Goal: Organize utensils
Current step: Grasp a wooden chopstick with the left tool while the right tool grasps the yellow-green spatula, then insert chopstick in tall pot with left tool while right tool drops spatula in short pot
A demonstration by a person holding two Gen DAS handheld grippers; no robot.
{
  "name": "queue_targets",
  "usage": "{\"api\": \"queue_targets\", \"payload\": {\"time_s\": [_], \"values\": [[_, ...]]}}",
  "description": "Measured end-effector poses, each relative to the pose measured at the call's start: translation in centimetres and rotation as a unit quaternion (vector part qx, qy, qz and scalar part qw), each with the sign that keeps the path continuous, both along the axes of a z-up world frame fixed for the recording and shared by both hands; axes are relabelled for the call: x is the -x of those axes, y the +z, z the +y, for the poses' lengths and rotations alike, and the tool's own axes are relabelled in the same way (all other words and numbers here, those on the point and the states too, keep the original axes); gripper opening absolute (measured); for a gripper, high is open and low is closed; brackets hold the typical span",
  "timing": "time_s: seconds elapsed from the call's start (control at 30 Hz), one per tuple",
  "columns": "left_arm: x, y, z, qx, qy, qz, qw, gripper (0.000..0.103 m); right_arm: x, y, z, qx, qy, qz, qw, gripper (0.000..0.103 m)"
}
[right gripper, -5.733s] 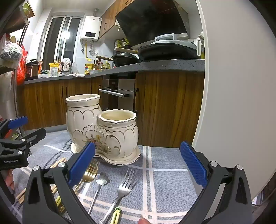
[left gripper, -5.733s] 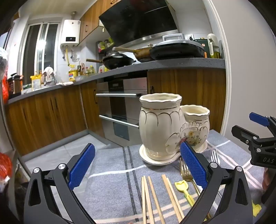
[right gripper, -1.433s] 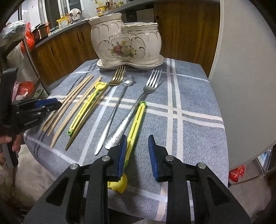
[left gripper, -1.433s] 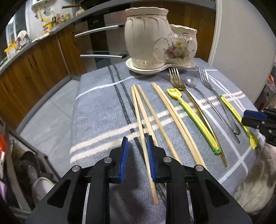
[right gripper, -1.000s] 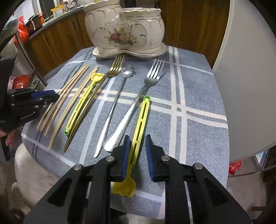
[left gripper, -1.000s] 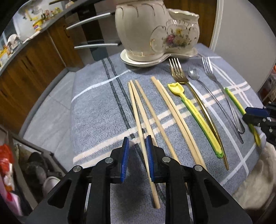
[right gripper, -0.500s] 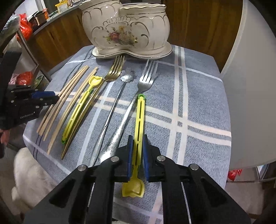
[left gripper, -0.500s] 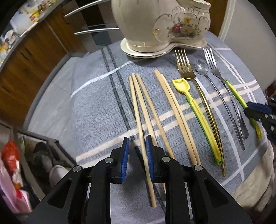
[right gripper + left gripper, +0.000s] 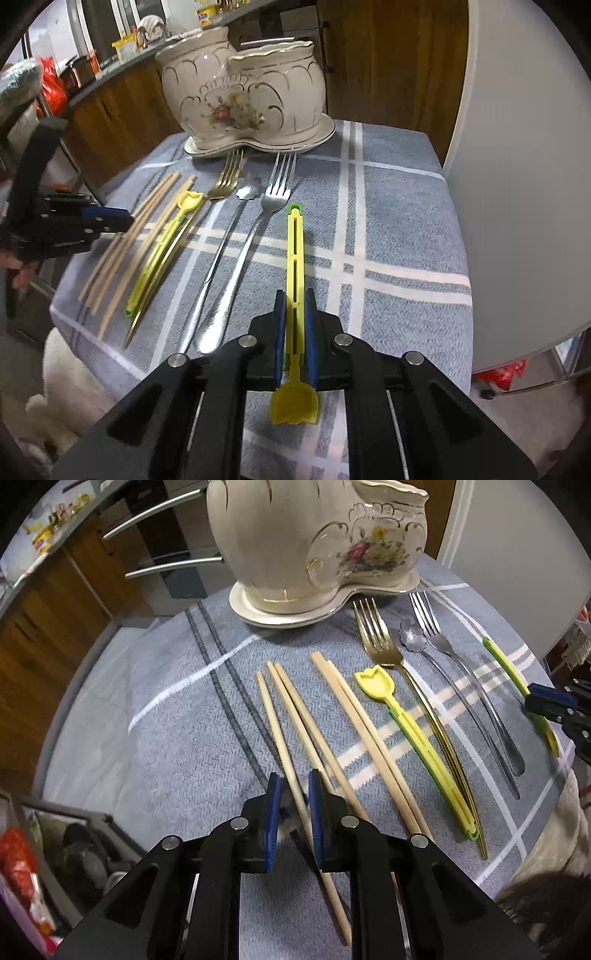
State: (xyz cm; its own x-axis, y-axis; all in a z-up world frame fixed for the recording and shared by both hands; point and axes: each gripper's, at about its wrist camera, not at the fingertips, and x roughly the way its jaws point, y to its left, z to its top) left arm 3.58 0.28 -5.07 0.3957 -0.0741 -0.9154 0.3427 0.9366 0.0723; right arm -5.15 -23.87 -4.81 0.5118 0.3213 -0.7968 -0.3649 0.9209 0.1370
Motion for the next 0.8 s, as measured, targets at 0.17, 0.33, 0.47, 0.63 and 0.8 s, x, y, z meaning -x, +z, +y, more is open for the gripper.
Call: {"api": "queue_targets", "payload": {"time_s": [0.17, 0.33, 0.47, 0.63, 0.8], "values": [[-0.3, -0.1, 0.0, 0.002, -0.002, -0.020, 0.9998, 0.016, 0.6, 0.2, 0.1, 0.014, 0.008, -0.022, 1.000, 0.010], [1.2, -0.4, -0.4, 0.012, 0.003, -0.060, 0.9981, 0.007, 0.2, -0.3, -0.2, 0.013, 0.006, -0.037, 0.999, 0.010], [1.7, -0.5, -0.1, 0.027, 0.007, -0.079, 0.9965, 0.005, -0.4, -0.5, -0.8, -0.006, -0.003, -0.037, 0.999, 0.010], [2.7, -0.4, 1.5, 0.060, 0.021, -0.088, 0.9941, 0.005, -1.4, 0.4, -1.5, -0.026, -0.012, -0.050, 0.998, 0.010], [4.0, 1.0, 2.8, 0.098, 0.026, -0.120, 0.9875, 0.005, -1.9, 1.5, -1.7, -0.051, -0.010, -0.068, 0.996, 0.010]]}}
